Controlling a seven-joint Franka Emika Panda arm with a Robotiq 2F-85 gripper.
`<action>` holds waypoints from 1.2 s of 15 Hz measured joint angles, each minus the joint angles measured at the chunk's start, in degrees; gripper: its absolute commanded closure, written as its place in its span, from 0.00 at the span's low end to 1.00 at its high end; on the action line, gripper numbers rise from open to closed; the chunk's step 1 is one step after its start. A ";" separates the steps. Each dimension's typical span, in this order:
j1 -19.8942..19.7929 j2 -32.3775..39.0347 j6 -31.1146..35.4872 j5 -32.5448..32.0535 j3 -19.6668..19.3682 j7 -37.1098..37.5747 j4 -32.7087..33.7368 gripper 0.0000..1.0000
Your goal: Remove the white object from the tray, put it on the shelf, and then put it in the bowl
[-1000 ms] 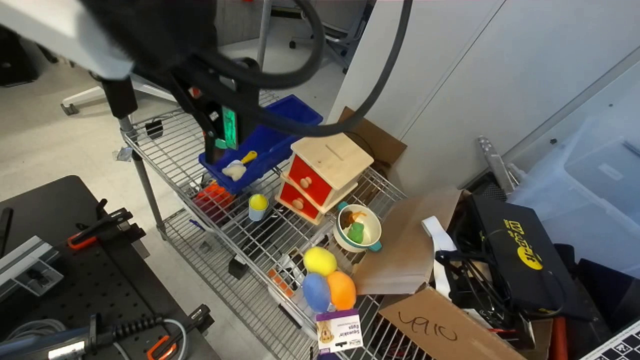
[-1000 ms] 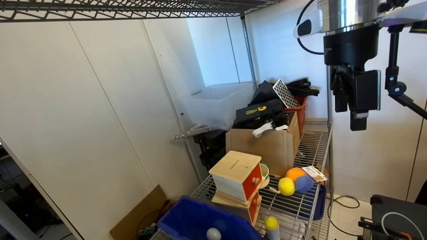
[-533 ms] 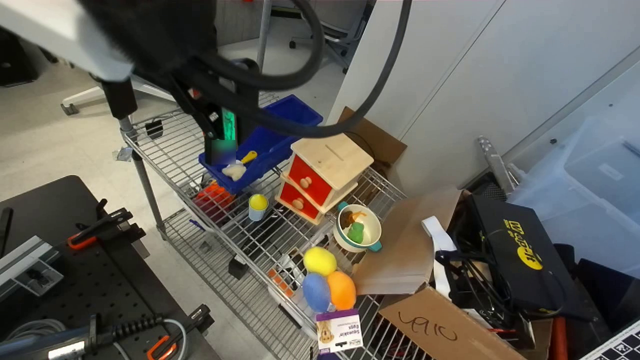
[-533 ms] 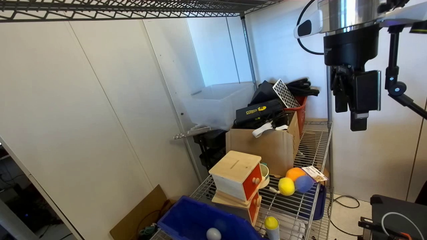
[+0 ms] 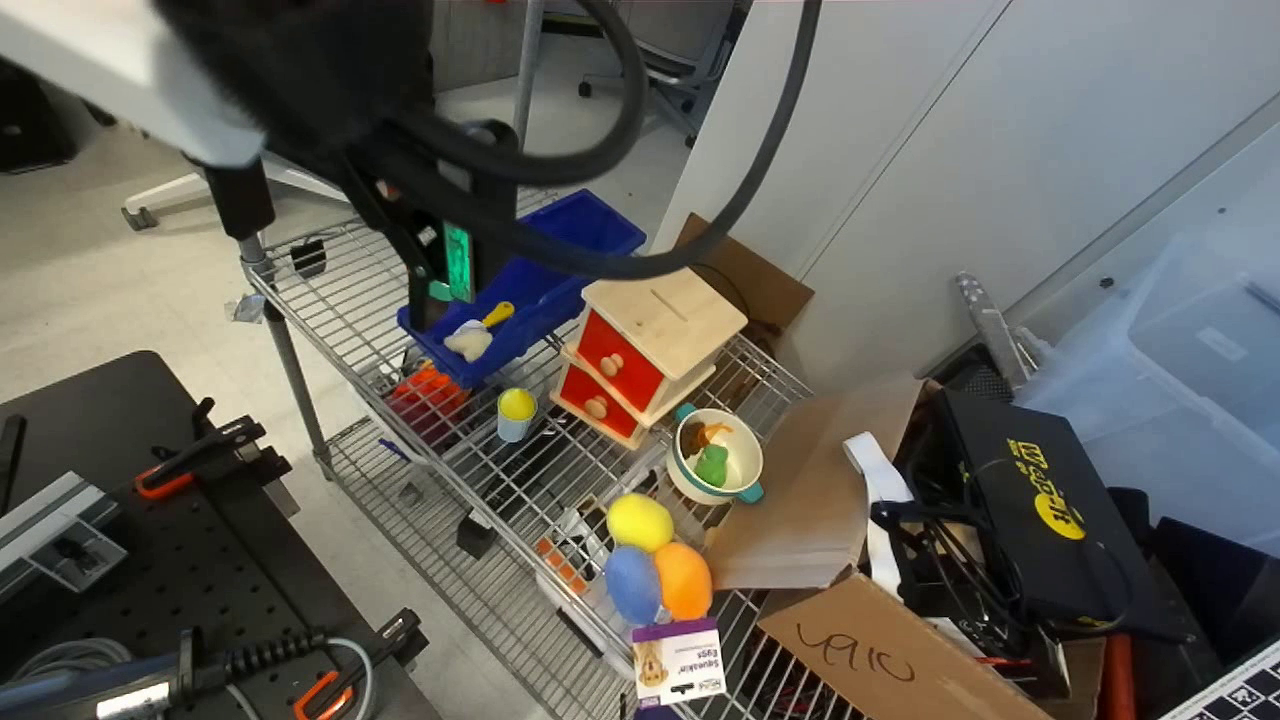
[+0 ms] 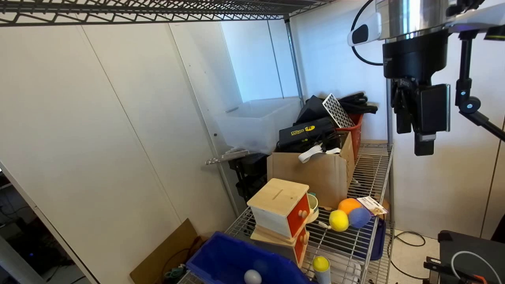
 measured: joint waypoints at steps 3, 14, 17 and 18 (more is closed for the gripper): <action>0.00 0.28 0.00 -0.01 0.17 2.55 0.00 0.00; 1.64 1.95 3.15 1.25 4.11 11.74 -1.34 0.00; 2.47 2.10 6.19 1.17 4.10 9.64 -3.36 0.00; 2.49 2.33 6.91 1.15 4.10 9.08 -4.12 0.00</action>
